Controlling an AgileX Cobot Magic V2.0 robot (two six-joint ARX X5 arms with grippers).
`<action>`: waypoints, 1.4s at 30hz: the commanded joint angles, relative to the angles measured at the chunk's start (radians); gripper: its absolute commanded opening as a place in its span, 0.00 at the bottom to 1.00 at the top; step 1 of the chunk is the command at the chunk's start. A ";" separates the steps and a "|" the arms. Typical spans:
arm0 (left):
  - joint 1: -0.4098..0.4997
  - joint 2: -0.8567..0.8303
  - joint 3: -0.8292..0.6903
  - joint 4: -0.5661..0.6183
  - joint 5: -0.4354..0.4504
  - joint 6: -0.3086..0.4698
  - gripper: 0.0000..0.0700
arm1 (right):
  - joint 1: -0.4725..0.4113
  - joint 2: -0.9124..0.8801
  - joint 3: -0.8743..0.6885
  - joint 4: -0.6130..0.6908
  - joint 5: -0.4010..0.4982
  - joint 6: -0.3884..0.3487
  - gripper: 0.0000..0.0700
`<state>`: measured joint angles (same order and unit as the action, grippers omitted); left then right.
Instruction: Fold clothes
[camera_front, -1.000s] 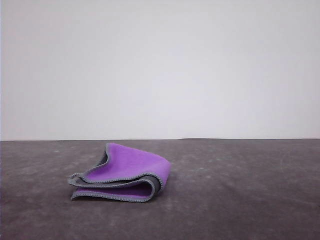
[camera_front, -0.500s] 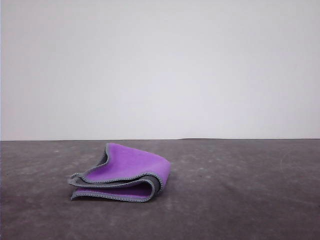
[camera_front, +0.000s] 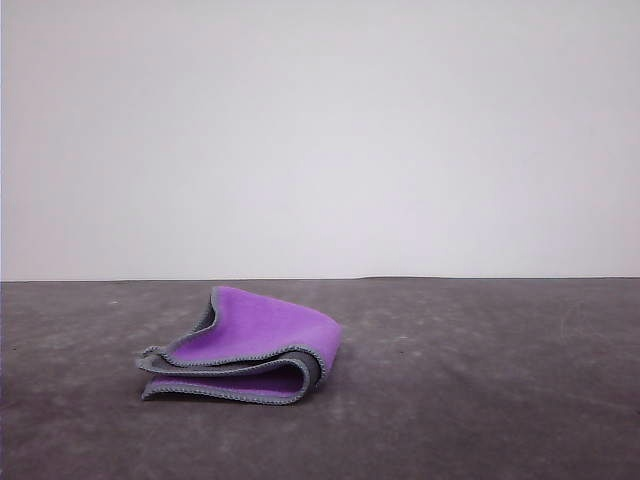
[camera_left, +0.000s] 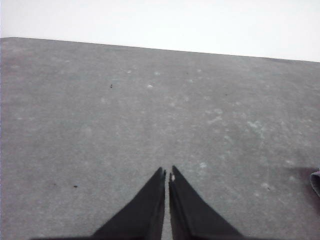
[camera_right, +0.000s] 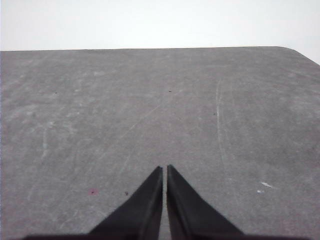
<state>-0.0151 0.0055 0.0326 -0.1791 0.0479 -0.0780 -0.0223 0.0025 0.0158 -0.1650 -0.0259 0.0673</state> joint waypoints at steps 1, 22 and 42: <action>0.002 -0.002 -0.020 -0.006 -0.003 0.007 0.00 | 0.000 0.001 -0.003 0.012 0.000 0.010 0.02; 0.002 -0.001 -0.020 -0.006 -0.003 0.007 0.00 | 0.000 0.001 -0.003 0.012 0.000 0.010 0.02; 0.002 -0.001 -0.020 -0.006 -0.003 0.007 0.00 | 0.000 0.001 -0.003 0.012 0.000 0.010 0.02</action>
<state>-0.0151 0.0055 0.0326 -0.1791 0.0479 -0.0780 -0.0223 0.0025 0.0158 -0.1650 -0.0259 0.0673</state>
